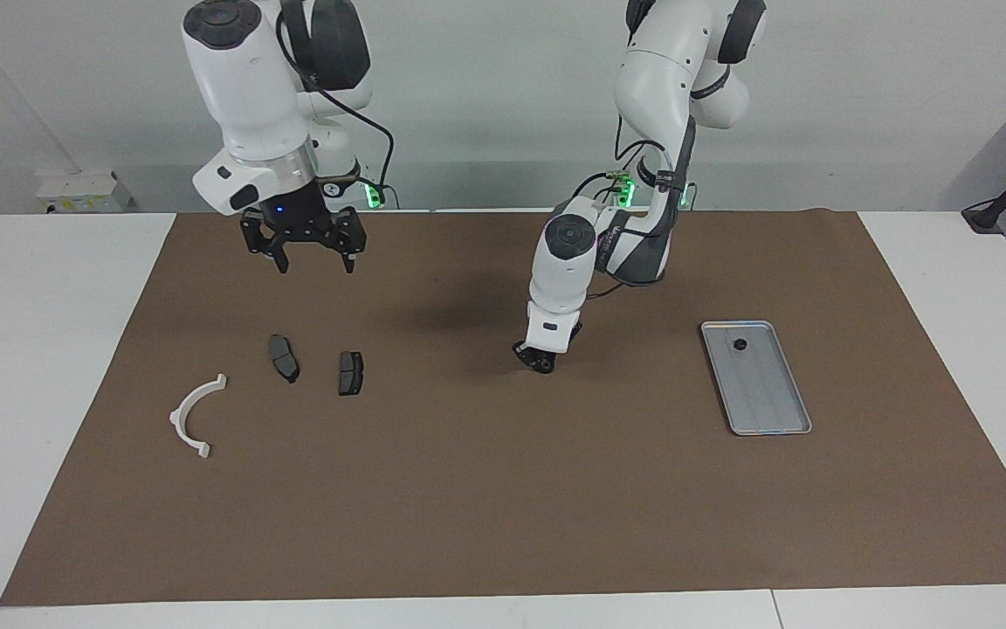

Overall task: Place bearing gear from tray to pile
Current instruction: 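Set the gear mid-table with the left gripper while the right gripper approaches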

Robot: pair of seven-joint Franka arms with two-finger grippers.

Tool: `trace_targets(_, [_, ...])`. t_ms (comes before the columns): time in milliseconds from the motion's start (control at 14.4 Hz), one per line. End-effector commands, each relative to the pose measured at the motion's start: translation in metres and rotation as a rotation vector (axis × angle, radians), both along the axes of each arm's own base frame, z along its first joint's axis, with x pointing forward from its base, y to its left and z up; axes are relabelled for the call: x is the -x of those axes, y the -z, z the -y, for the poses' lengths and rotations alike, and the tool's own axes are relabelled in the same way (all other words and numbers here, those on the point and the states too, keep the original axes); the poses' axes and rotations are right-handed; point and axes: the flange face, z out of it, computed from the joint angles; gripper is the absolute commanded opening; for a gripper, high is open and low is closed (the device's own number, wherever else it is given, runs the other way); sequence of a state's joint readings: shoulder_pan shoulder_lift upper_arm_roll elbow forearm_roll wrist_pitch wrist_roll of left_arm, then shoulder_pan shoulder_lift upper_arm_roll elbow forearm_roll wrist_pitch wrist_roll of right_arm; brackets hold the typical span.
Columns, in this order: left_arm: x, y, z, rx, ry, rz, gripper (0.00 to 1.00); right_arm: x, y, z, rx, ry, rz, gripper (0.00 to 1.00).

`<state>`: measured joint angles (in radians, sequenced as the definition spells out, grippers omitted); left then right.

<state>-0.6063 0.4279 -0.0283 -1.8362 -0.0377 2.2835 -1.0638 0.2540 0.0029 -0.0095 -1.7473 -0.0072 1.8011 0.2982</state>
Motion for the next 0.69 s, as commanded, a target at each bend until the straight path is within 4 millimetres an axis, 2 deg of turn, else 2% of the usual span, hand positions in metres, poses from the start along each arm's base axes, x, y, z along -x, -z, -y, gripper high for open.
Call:
trace_targets(0, [0.002, -0.006, -0.010, -0.008, -0.009, 0.001, 1.00, -0.002, 0.022, -0.016, -0.027, 0.038, 0.011, 1.00])
trace_targets(139, [-0.003, -0.014, -0.020, -0.064, 0.013, -0.006, 1.00, -0.006, 0.033, -0.028, -0.029, 0.042, 0.012, 1.00])
trace_targets(208, [-0.004, -0.030, -0.031, -0.069, 0.032, -0.006, 1.00, -0.008, 0.040, -0.031, -0.027, 0.057, 0.005, 1.00])
trace_targets(278, [-0.009, -0.045, -0.059, -0.075, 0.078, -0.017, 1.00, -0.009, 0.046, -0.040, -0.030, 0.078, 0.007, 1.00])
trace_targets(347, [-0.006, -0.059, -0.087, -0.078, 0.148, -0.030, 1.00, -0.008, 0.053, -0.059, -0.035, 0.092, 0.011, 1.00])
trace_targets(417, [-0.001, -0.069, -0.117, -0.079, 0.201, -0.040, 1.00, -0.011, 0.063, -0.068, -0.037, 0.125, 0.012, 1.00])
trace_targets(486, [0.001, -0.076, -0.153, -0.075, 0.248, -0.043, 1.00, -0.014, 0.072, -0.076, -0.040, 0.144, 0.016, 1.00])
trace_targets(625, [0.000, -0.080, -0.207, -0.066, 0.335, -0.050, 1.00, -0.016, 0.093, -0.103, -0.045, 0.189, 0.016, 1.00])
